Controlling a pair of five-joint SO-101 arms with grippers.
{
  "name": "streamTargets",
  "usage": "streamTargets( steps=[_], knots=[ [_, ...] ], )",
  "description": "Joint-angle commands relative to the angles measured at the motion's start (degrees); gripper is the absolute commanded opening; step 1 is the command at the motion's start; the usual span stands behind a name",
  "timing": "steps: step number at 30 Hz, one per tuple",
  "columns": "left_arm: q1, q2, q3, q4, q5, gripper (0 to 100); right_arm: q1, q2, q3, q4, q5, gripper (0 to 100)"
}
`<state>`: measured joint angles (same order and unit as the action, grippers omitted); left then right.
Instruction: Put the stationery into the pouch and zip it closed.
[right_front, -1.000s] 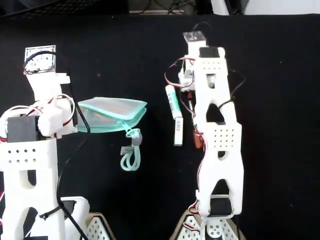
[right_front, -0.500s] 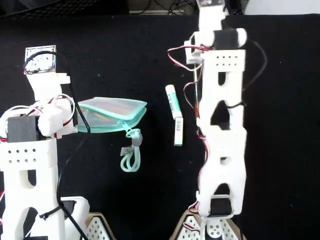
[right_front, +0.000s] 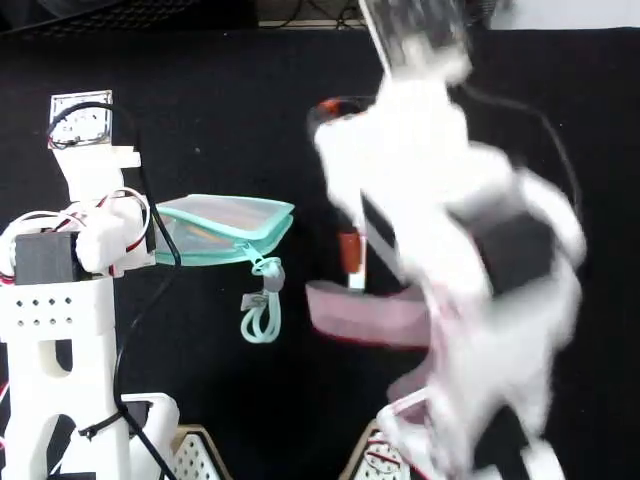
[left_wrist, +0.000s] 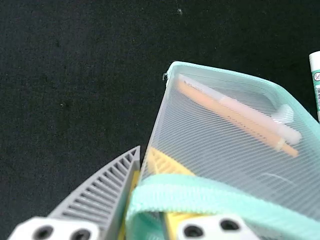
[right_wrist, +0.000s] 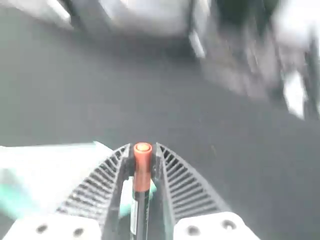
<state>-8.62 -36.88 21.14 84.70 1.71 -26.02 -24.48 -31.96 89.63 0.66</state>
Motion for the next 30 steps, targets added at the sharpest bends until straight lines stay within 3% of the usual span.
streamTargets(
  steps=[1,7,12,20,30],
  knots=[
    [-0.66,0.7,0.13,-0.7,0.35,3,-9.32,-18.77,15.34,-14.95,-0.44,1.2],
    [-0.66,0.7,0.13,-0.7,0.35,3,-18.02,-39.6,50.24,-45.1,0.09,1.2],
    [-0.66,0.7,0.13,-0.7,0.35,3,-21.45,-47.34,68.26,-67.16,1.32,1.2],
    [-0.66,0.7,0.13,-0.97,0.35,3,-28.31,-47.34,74.68,-71.21,8.53,1.2],
    [-0.57,0.7,0.13,-0.88,0.35,3,-24.35,-47.43,90.33,-75.08,8.62,1.2]
  ],
)
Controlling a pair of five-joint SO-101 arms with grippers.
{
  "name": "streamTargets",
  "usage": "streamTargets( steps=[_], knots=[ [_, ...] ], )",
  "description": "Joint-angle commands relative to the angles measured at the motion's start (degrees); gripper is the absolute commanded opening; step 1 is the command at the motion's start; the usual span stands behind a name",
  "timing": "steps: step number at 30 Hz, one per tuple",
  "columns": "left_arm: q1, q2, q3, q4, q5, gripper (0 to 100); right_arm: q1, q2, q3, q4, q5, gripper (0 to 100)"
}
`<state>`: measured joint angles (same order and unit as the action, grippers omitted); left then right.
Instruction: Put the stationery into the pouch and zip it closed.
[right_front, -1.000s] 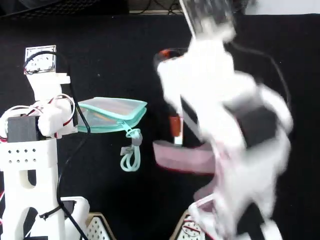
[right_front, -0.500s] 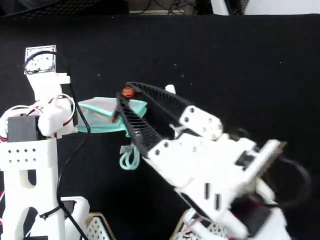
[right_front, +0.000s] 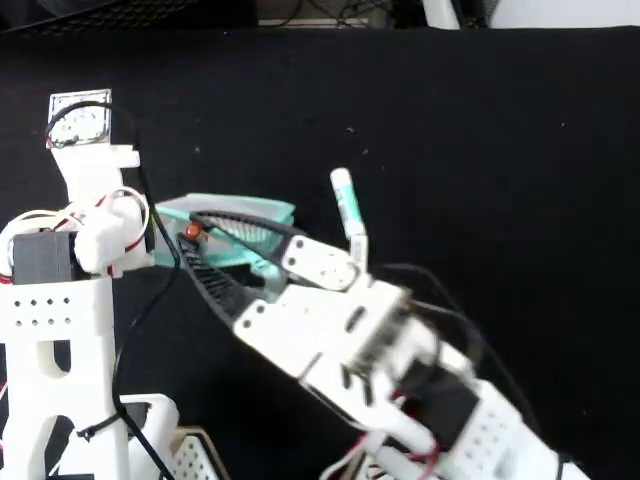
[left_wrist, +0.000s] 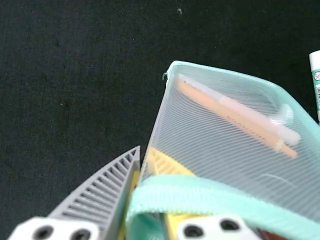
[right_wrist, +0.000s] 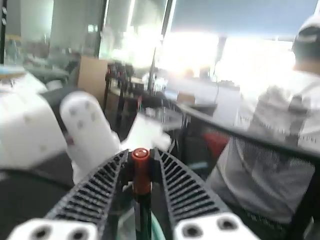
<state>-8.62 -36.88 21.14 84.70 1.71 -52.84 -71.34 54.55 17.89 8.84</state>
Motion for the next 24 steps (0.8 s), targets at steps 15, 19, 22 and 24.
streamTargets(
  steps=[15,19,22,24],
  knots=[
    [-0.57,0.7,0.13,-0.88,0.35,3,-0.88,-0.48,-0.75,16.62,12.75,8.3],
    [-0.57,0.7,0.13,-0.79,0.35,3,-0.88,-0.48,-9.8,27.87,7.38,23.8],
    [-0.57,0.7,0.13,-0.79,0.35,3,-0.88,-0.92,-16.48,32.44,4.84,21.4],
    [-0.57,0.7,0.13,-0.79,0.35,3,-0.88,-0.66,-21.32,34.55,4.84,21.1]
  ],
)
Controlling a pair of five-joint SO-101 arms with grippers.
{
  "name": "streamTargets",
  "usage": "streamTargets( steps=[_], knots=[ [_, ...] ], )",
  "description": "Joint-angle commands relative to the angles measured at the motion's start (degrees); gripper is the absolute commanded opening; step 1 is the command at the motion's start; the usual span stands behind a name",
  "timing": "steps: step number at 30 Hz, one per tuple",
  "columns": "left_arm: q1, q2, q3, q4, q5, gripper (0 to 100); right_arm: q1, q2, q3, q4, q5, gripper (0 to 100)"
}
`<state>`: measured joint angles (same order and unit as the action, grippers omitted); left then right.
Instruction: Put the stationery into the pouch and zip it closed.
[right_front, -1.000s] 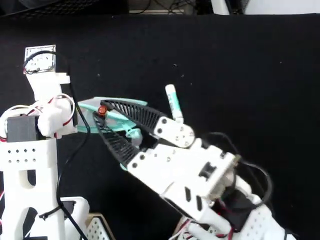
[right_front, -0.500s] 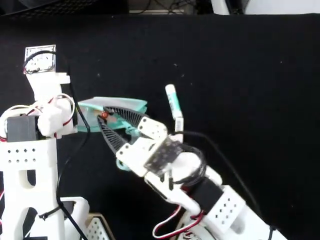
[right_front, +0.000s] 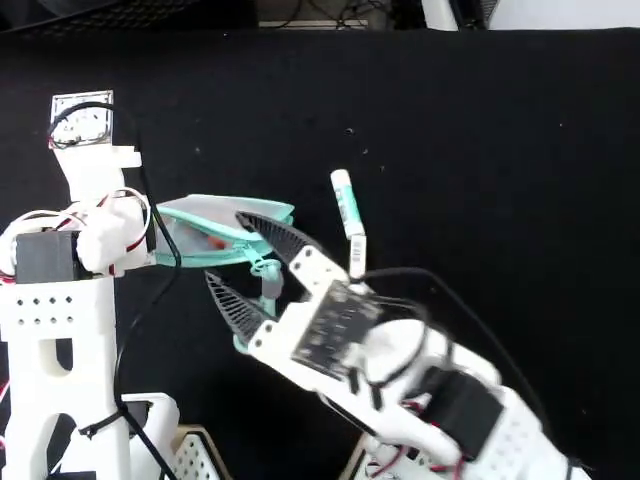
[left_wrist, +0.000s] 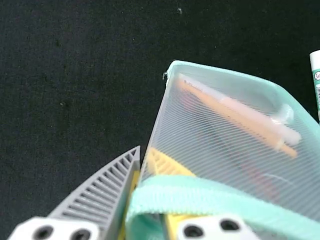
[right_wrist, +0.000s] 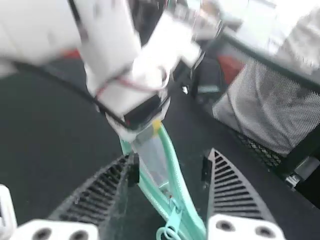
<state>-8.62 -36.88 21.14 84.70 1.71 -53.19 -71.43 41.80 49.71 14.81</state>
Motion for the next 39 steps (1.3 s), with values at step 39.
streamTargets(
  steps=[39],
  knots=[
    [-0.66,0.7,0.13,-0.97,0.35,3,39.82,92.97,-37.49,-3.78,-8.7,20.8]
  ],
)
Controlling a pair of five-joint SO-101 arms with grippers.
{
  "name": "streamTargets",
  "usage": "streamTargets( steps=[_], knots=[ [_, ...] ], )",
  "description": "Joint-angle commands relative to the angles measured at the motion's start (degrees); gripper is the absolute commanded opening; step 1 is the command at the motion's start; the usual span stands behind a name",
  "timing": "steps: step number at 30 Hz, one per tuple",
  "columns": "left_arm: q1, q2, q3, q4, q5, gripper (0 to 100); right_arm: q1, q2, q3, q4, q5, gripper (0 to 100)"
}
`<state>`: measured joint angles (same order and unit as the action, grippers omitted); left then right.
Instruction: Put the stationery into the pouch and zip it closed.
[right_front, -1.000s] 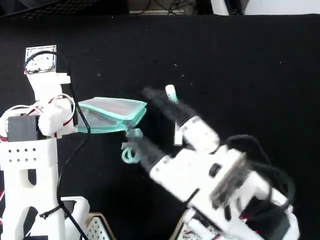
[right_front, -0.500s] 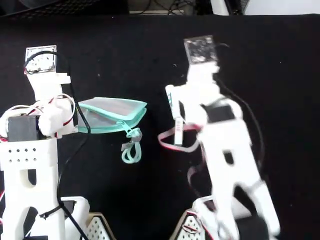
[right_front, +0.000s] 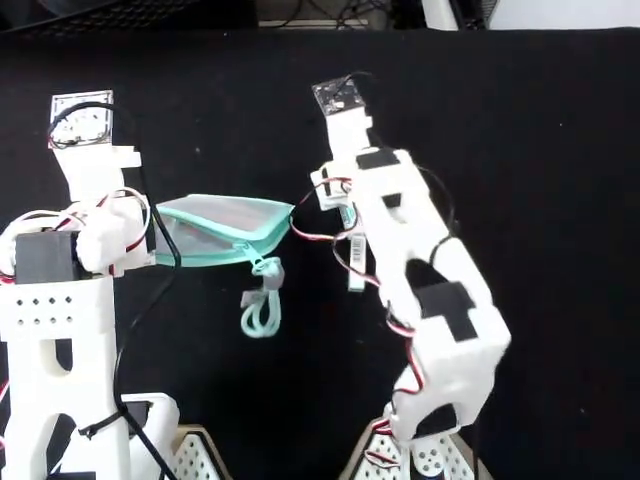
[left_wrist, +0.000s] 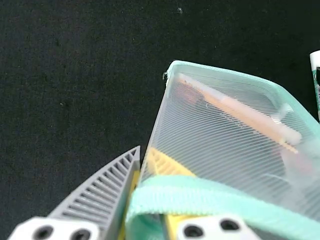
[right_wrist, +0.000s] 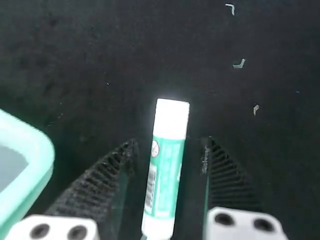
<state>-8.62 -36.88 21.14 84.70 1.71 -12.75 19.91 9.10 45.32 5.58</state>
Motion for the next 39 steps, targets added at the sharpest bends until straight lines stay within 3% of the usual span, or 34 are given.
streamTargets(
  steps=[1,8,13,19,25,33,39],
  knots=[
    [-0.66,0.7,0.13,-0.97,0.35,3,-0.62,2.86,-5.93,0.62,1.05,20.8],
    [-0.66,0.7,0.13,-0.79,0.35,3,-0.18,12.09,-13.41,0.62,6.07,19.3],
    [-0.66,0.7,0.13,-0.7,0.35,3,-0.18,14.37,-14.99,0.88,10.64,1.2],
    [-0.66,0.7,0.13,-0.7,0.35,3,-0.18,8.31,-13.93,6.77,10.81,1.2],
    [-0.66,0.7,0.13,-0.79,0.35,3,-0.62,-13.93,0.48,4.92,10.81,1.2],
    [-0.66,0.7,0.13,-0.88,0.35,3,-0.62,-54.99,24.48,0.88,10.81,1.2],
    [-0.4,0.7,0.13,-0.97,0.35,3,-2.73,-86.29,33.27,0.88,10.81,1.2]
  ],
)
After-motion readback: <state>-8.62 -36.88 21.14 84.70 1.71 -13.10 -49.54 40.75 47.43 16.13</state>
